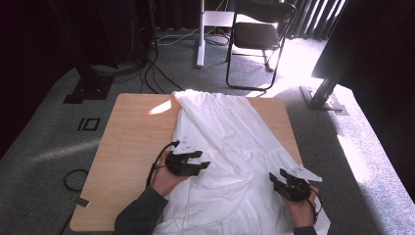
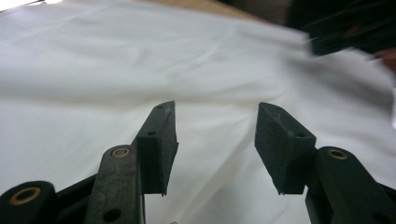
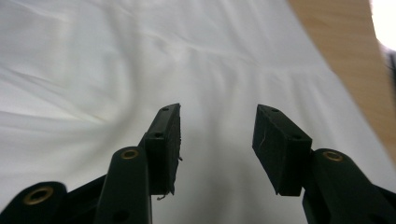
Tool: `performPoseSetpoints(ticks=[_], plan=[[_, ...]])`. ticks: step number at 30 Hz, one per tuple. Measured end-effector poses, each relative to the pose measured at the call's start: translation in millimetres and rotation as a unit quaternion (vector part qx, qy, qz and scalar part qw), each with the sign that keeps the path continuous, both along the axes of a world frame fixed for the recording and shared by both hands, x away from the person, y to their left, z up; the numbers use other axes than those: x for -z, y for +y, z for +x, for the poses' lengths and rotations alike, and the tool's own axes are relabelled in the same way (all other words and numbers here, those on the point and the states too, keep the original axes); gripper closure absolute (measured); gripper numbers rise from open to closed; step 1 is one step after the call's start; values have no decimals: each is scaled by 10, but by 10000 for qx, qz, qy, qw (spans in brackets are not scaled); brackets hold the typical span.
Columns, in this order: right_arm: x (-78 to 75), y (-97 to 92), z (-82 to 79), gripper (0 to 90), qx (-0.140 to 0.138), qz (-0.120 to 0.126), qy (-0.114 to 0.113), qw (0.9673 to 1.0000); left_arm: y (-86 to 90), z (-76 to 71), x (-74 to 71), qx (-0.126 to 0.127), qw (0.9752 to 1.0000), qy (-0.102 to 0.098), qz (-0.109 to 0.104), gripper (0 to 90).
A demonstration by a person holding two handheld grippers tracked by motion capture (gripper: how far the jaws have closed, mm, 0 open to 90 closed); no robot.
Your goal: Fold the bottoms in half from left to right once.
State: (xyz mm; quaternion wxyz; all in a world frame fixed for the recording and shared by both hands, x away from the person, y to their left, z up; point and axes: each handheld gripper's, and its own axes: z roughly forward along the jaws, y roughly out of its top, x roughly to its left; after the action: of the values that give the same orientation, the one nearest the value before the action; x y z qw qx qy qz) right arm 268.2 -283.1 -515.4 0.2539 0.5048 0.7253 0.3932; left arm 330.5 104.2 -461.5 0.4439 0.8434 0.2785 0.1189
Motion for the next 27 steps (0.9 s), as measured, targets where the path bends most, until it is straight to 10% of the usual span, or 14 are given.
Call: performPoseSetpoints(ticks=[5,12,19,23,27], plan=[[-111,383,90,472,-571,178,42,9982,517,-106,321,-799,9955,89,503,484],[114,783,418,278,-762,-45,773,9941,876,-174,697,-1184,9905,658,230,354],[31,825,346,823,-1072,-188,589,9923,670,-131,893,-866,9911,994,161,413],[-170,748,293,866,-961,-166,220,9950,623,-114,836,-860,9918,874,355,854],[-468,547,208,871,-703,-39,-211,9973,790,-225,498,-1051,9934,418,201,877]])
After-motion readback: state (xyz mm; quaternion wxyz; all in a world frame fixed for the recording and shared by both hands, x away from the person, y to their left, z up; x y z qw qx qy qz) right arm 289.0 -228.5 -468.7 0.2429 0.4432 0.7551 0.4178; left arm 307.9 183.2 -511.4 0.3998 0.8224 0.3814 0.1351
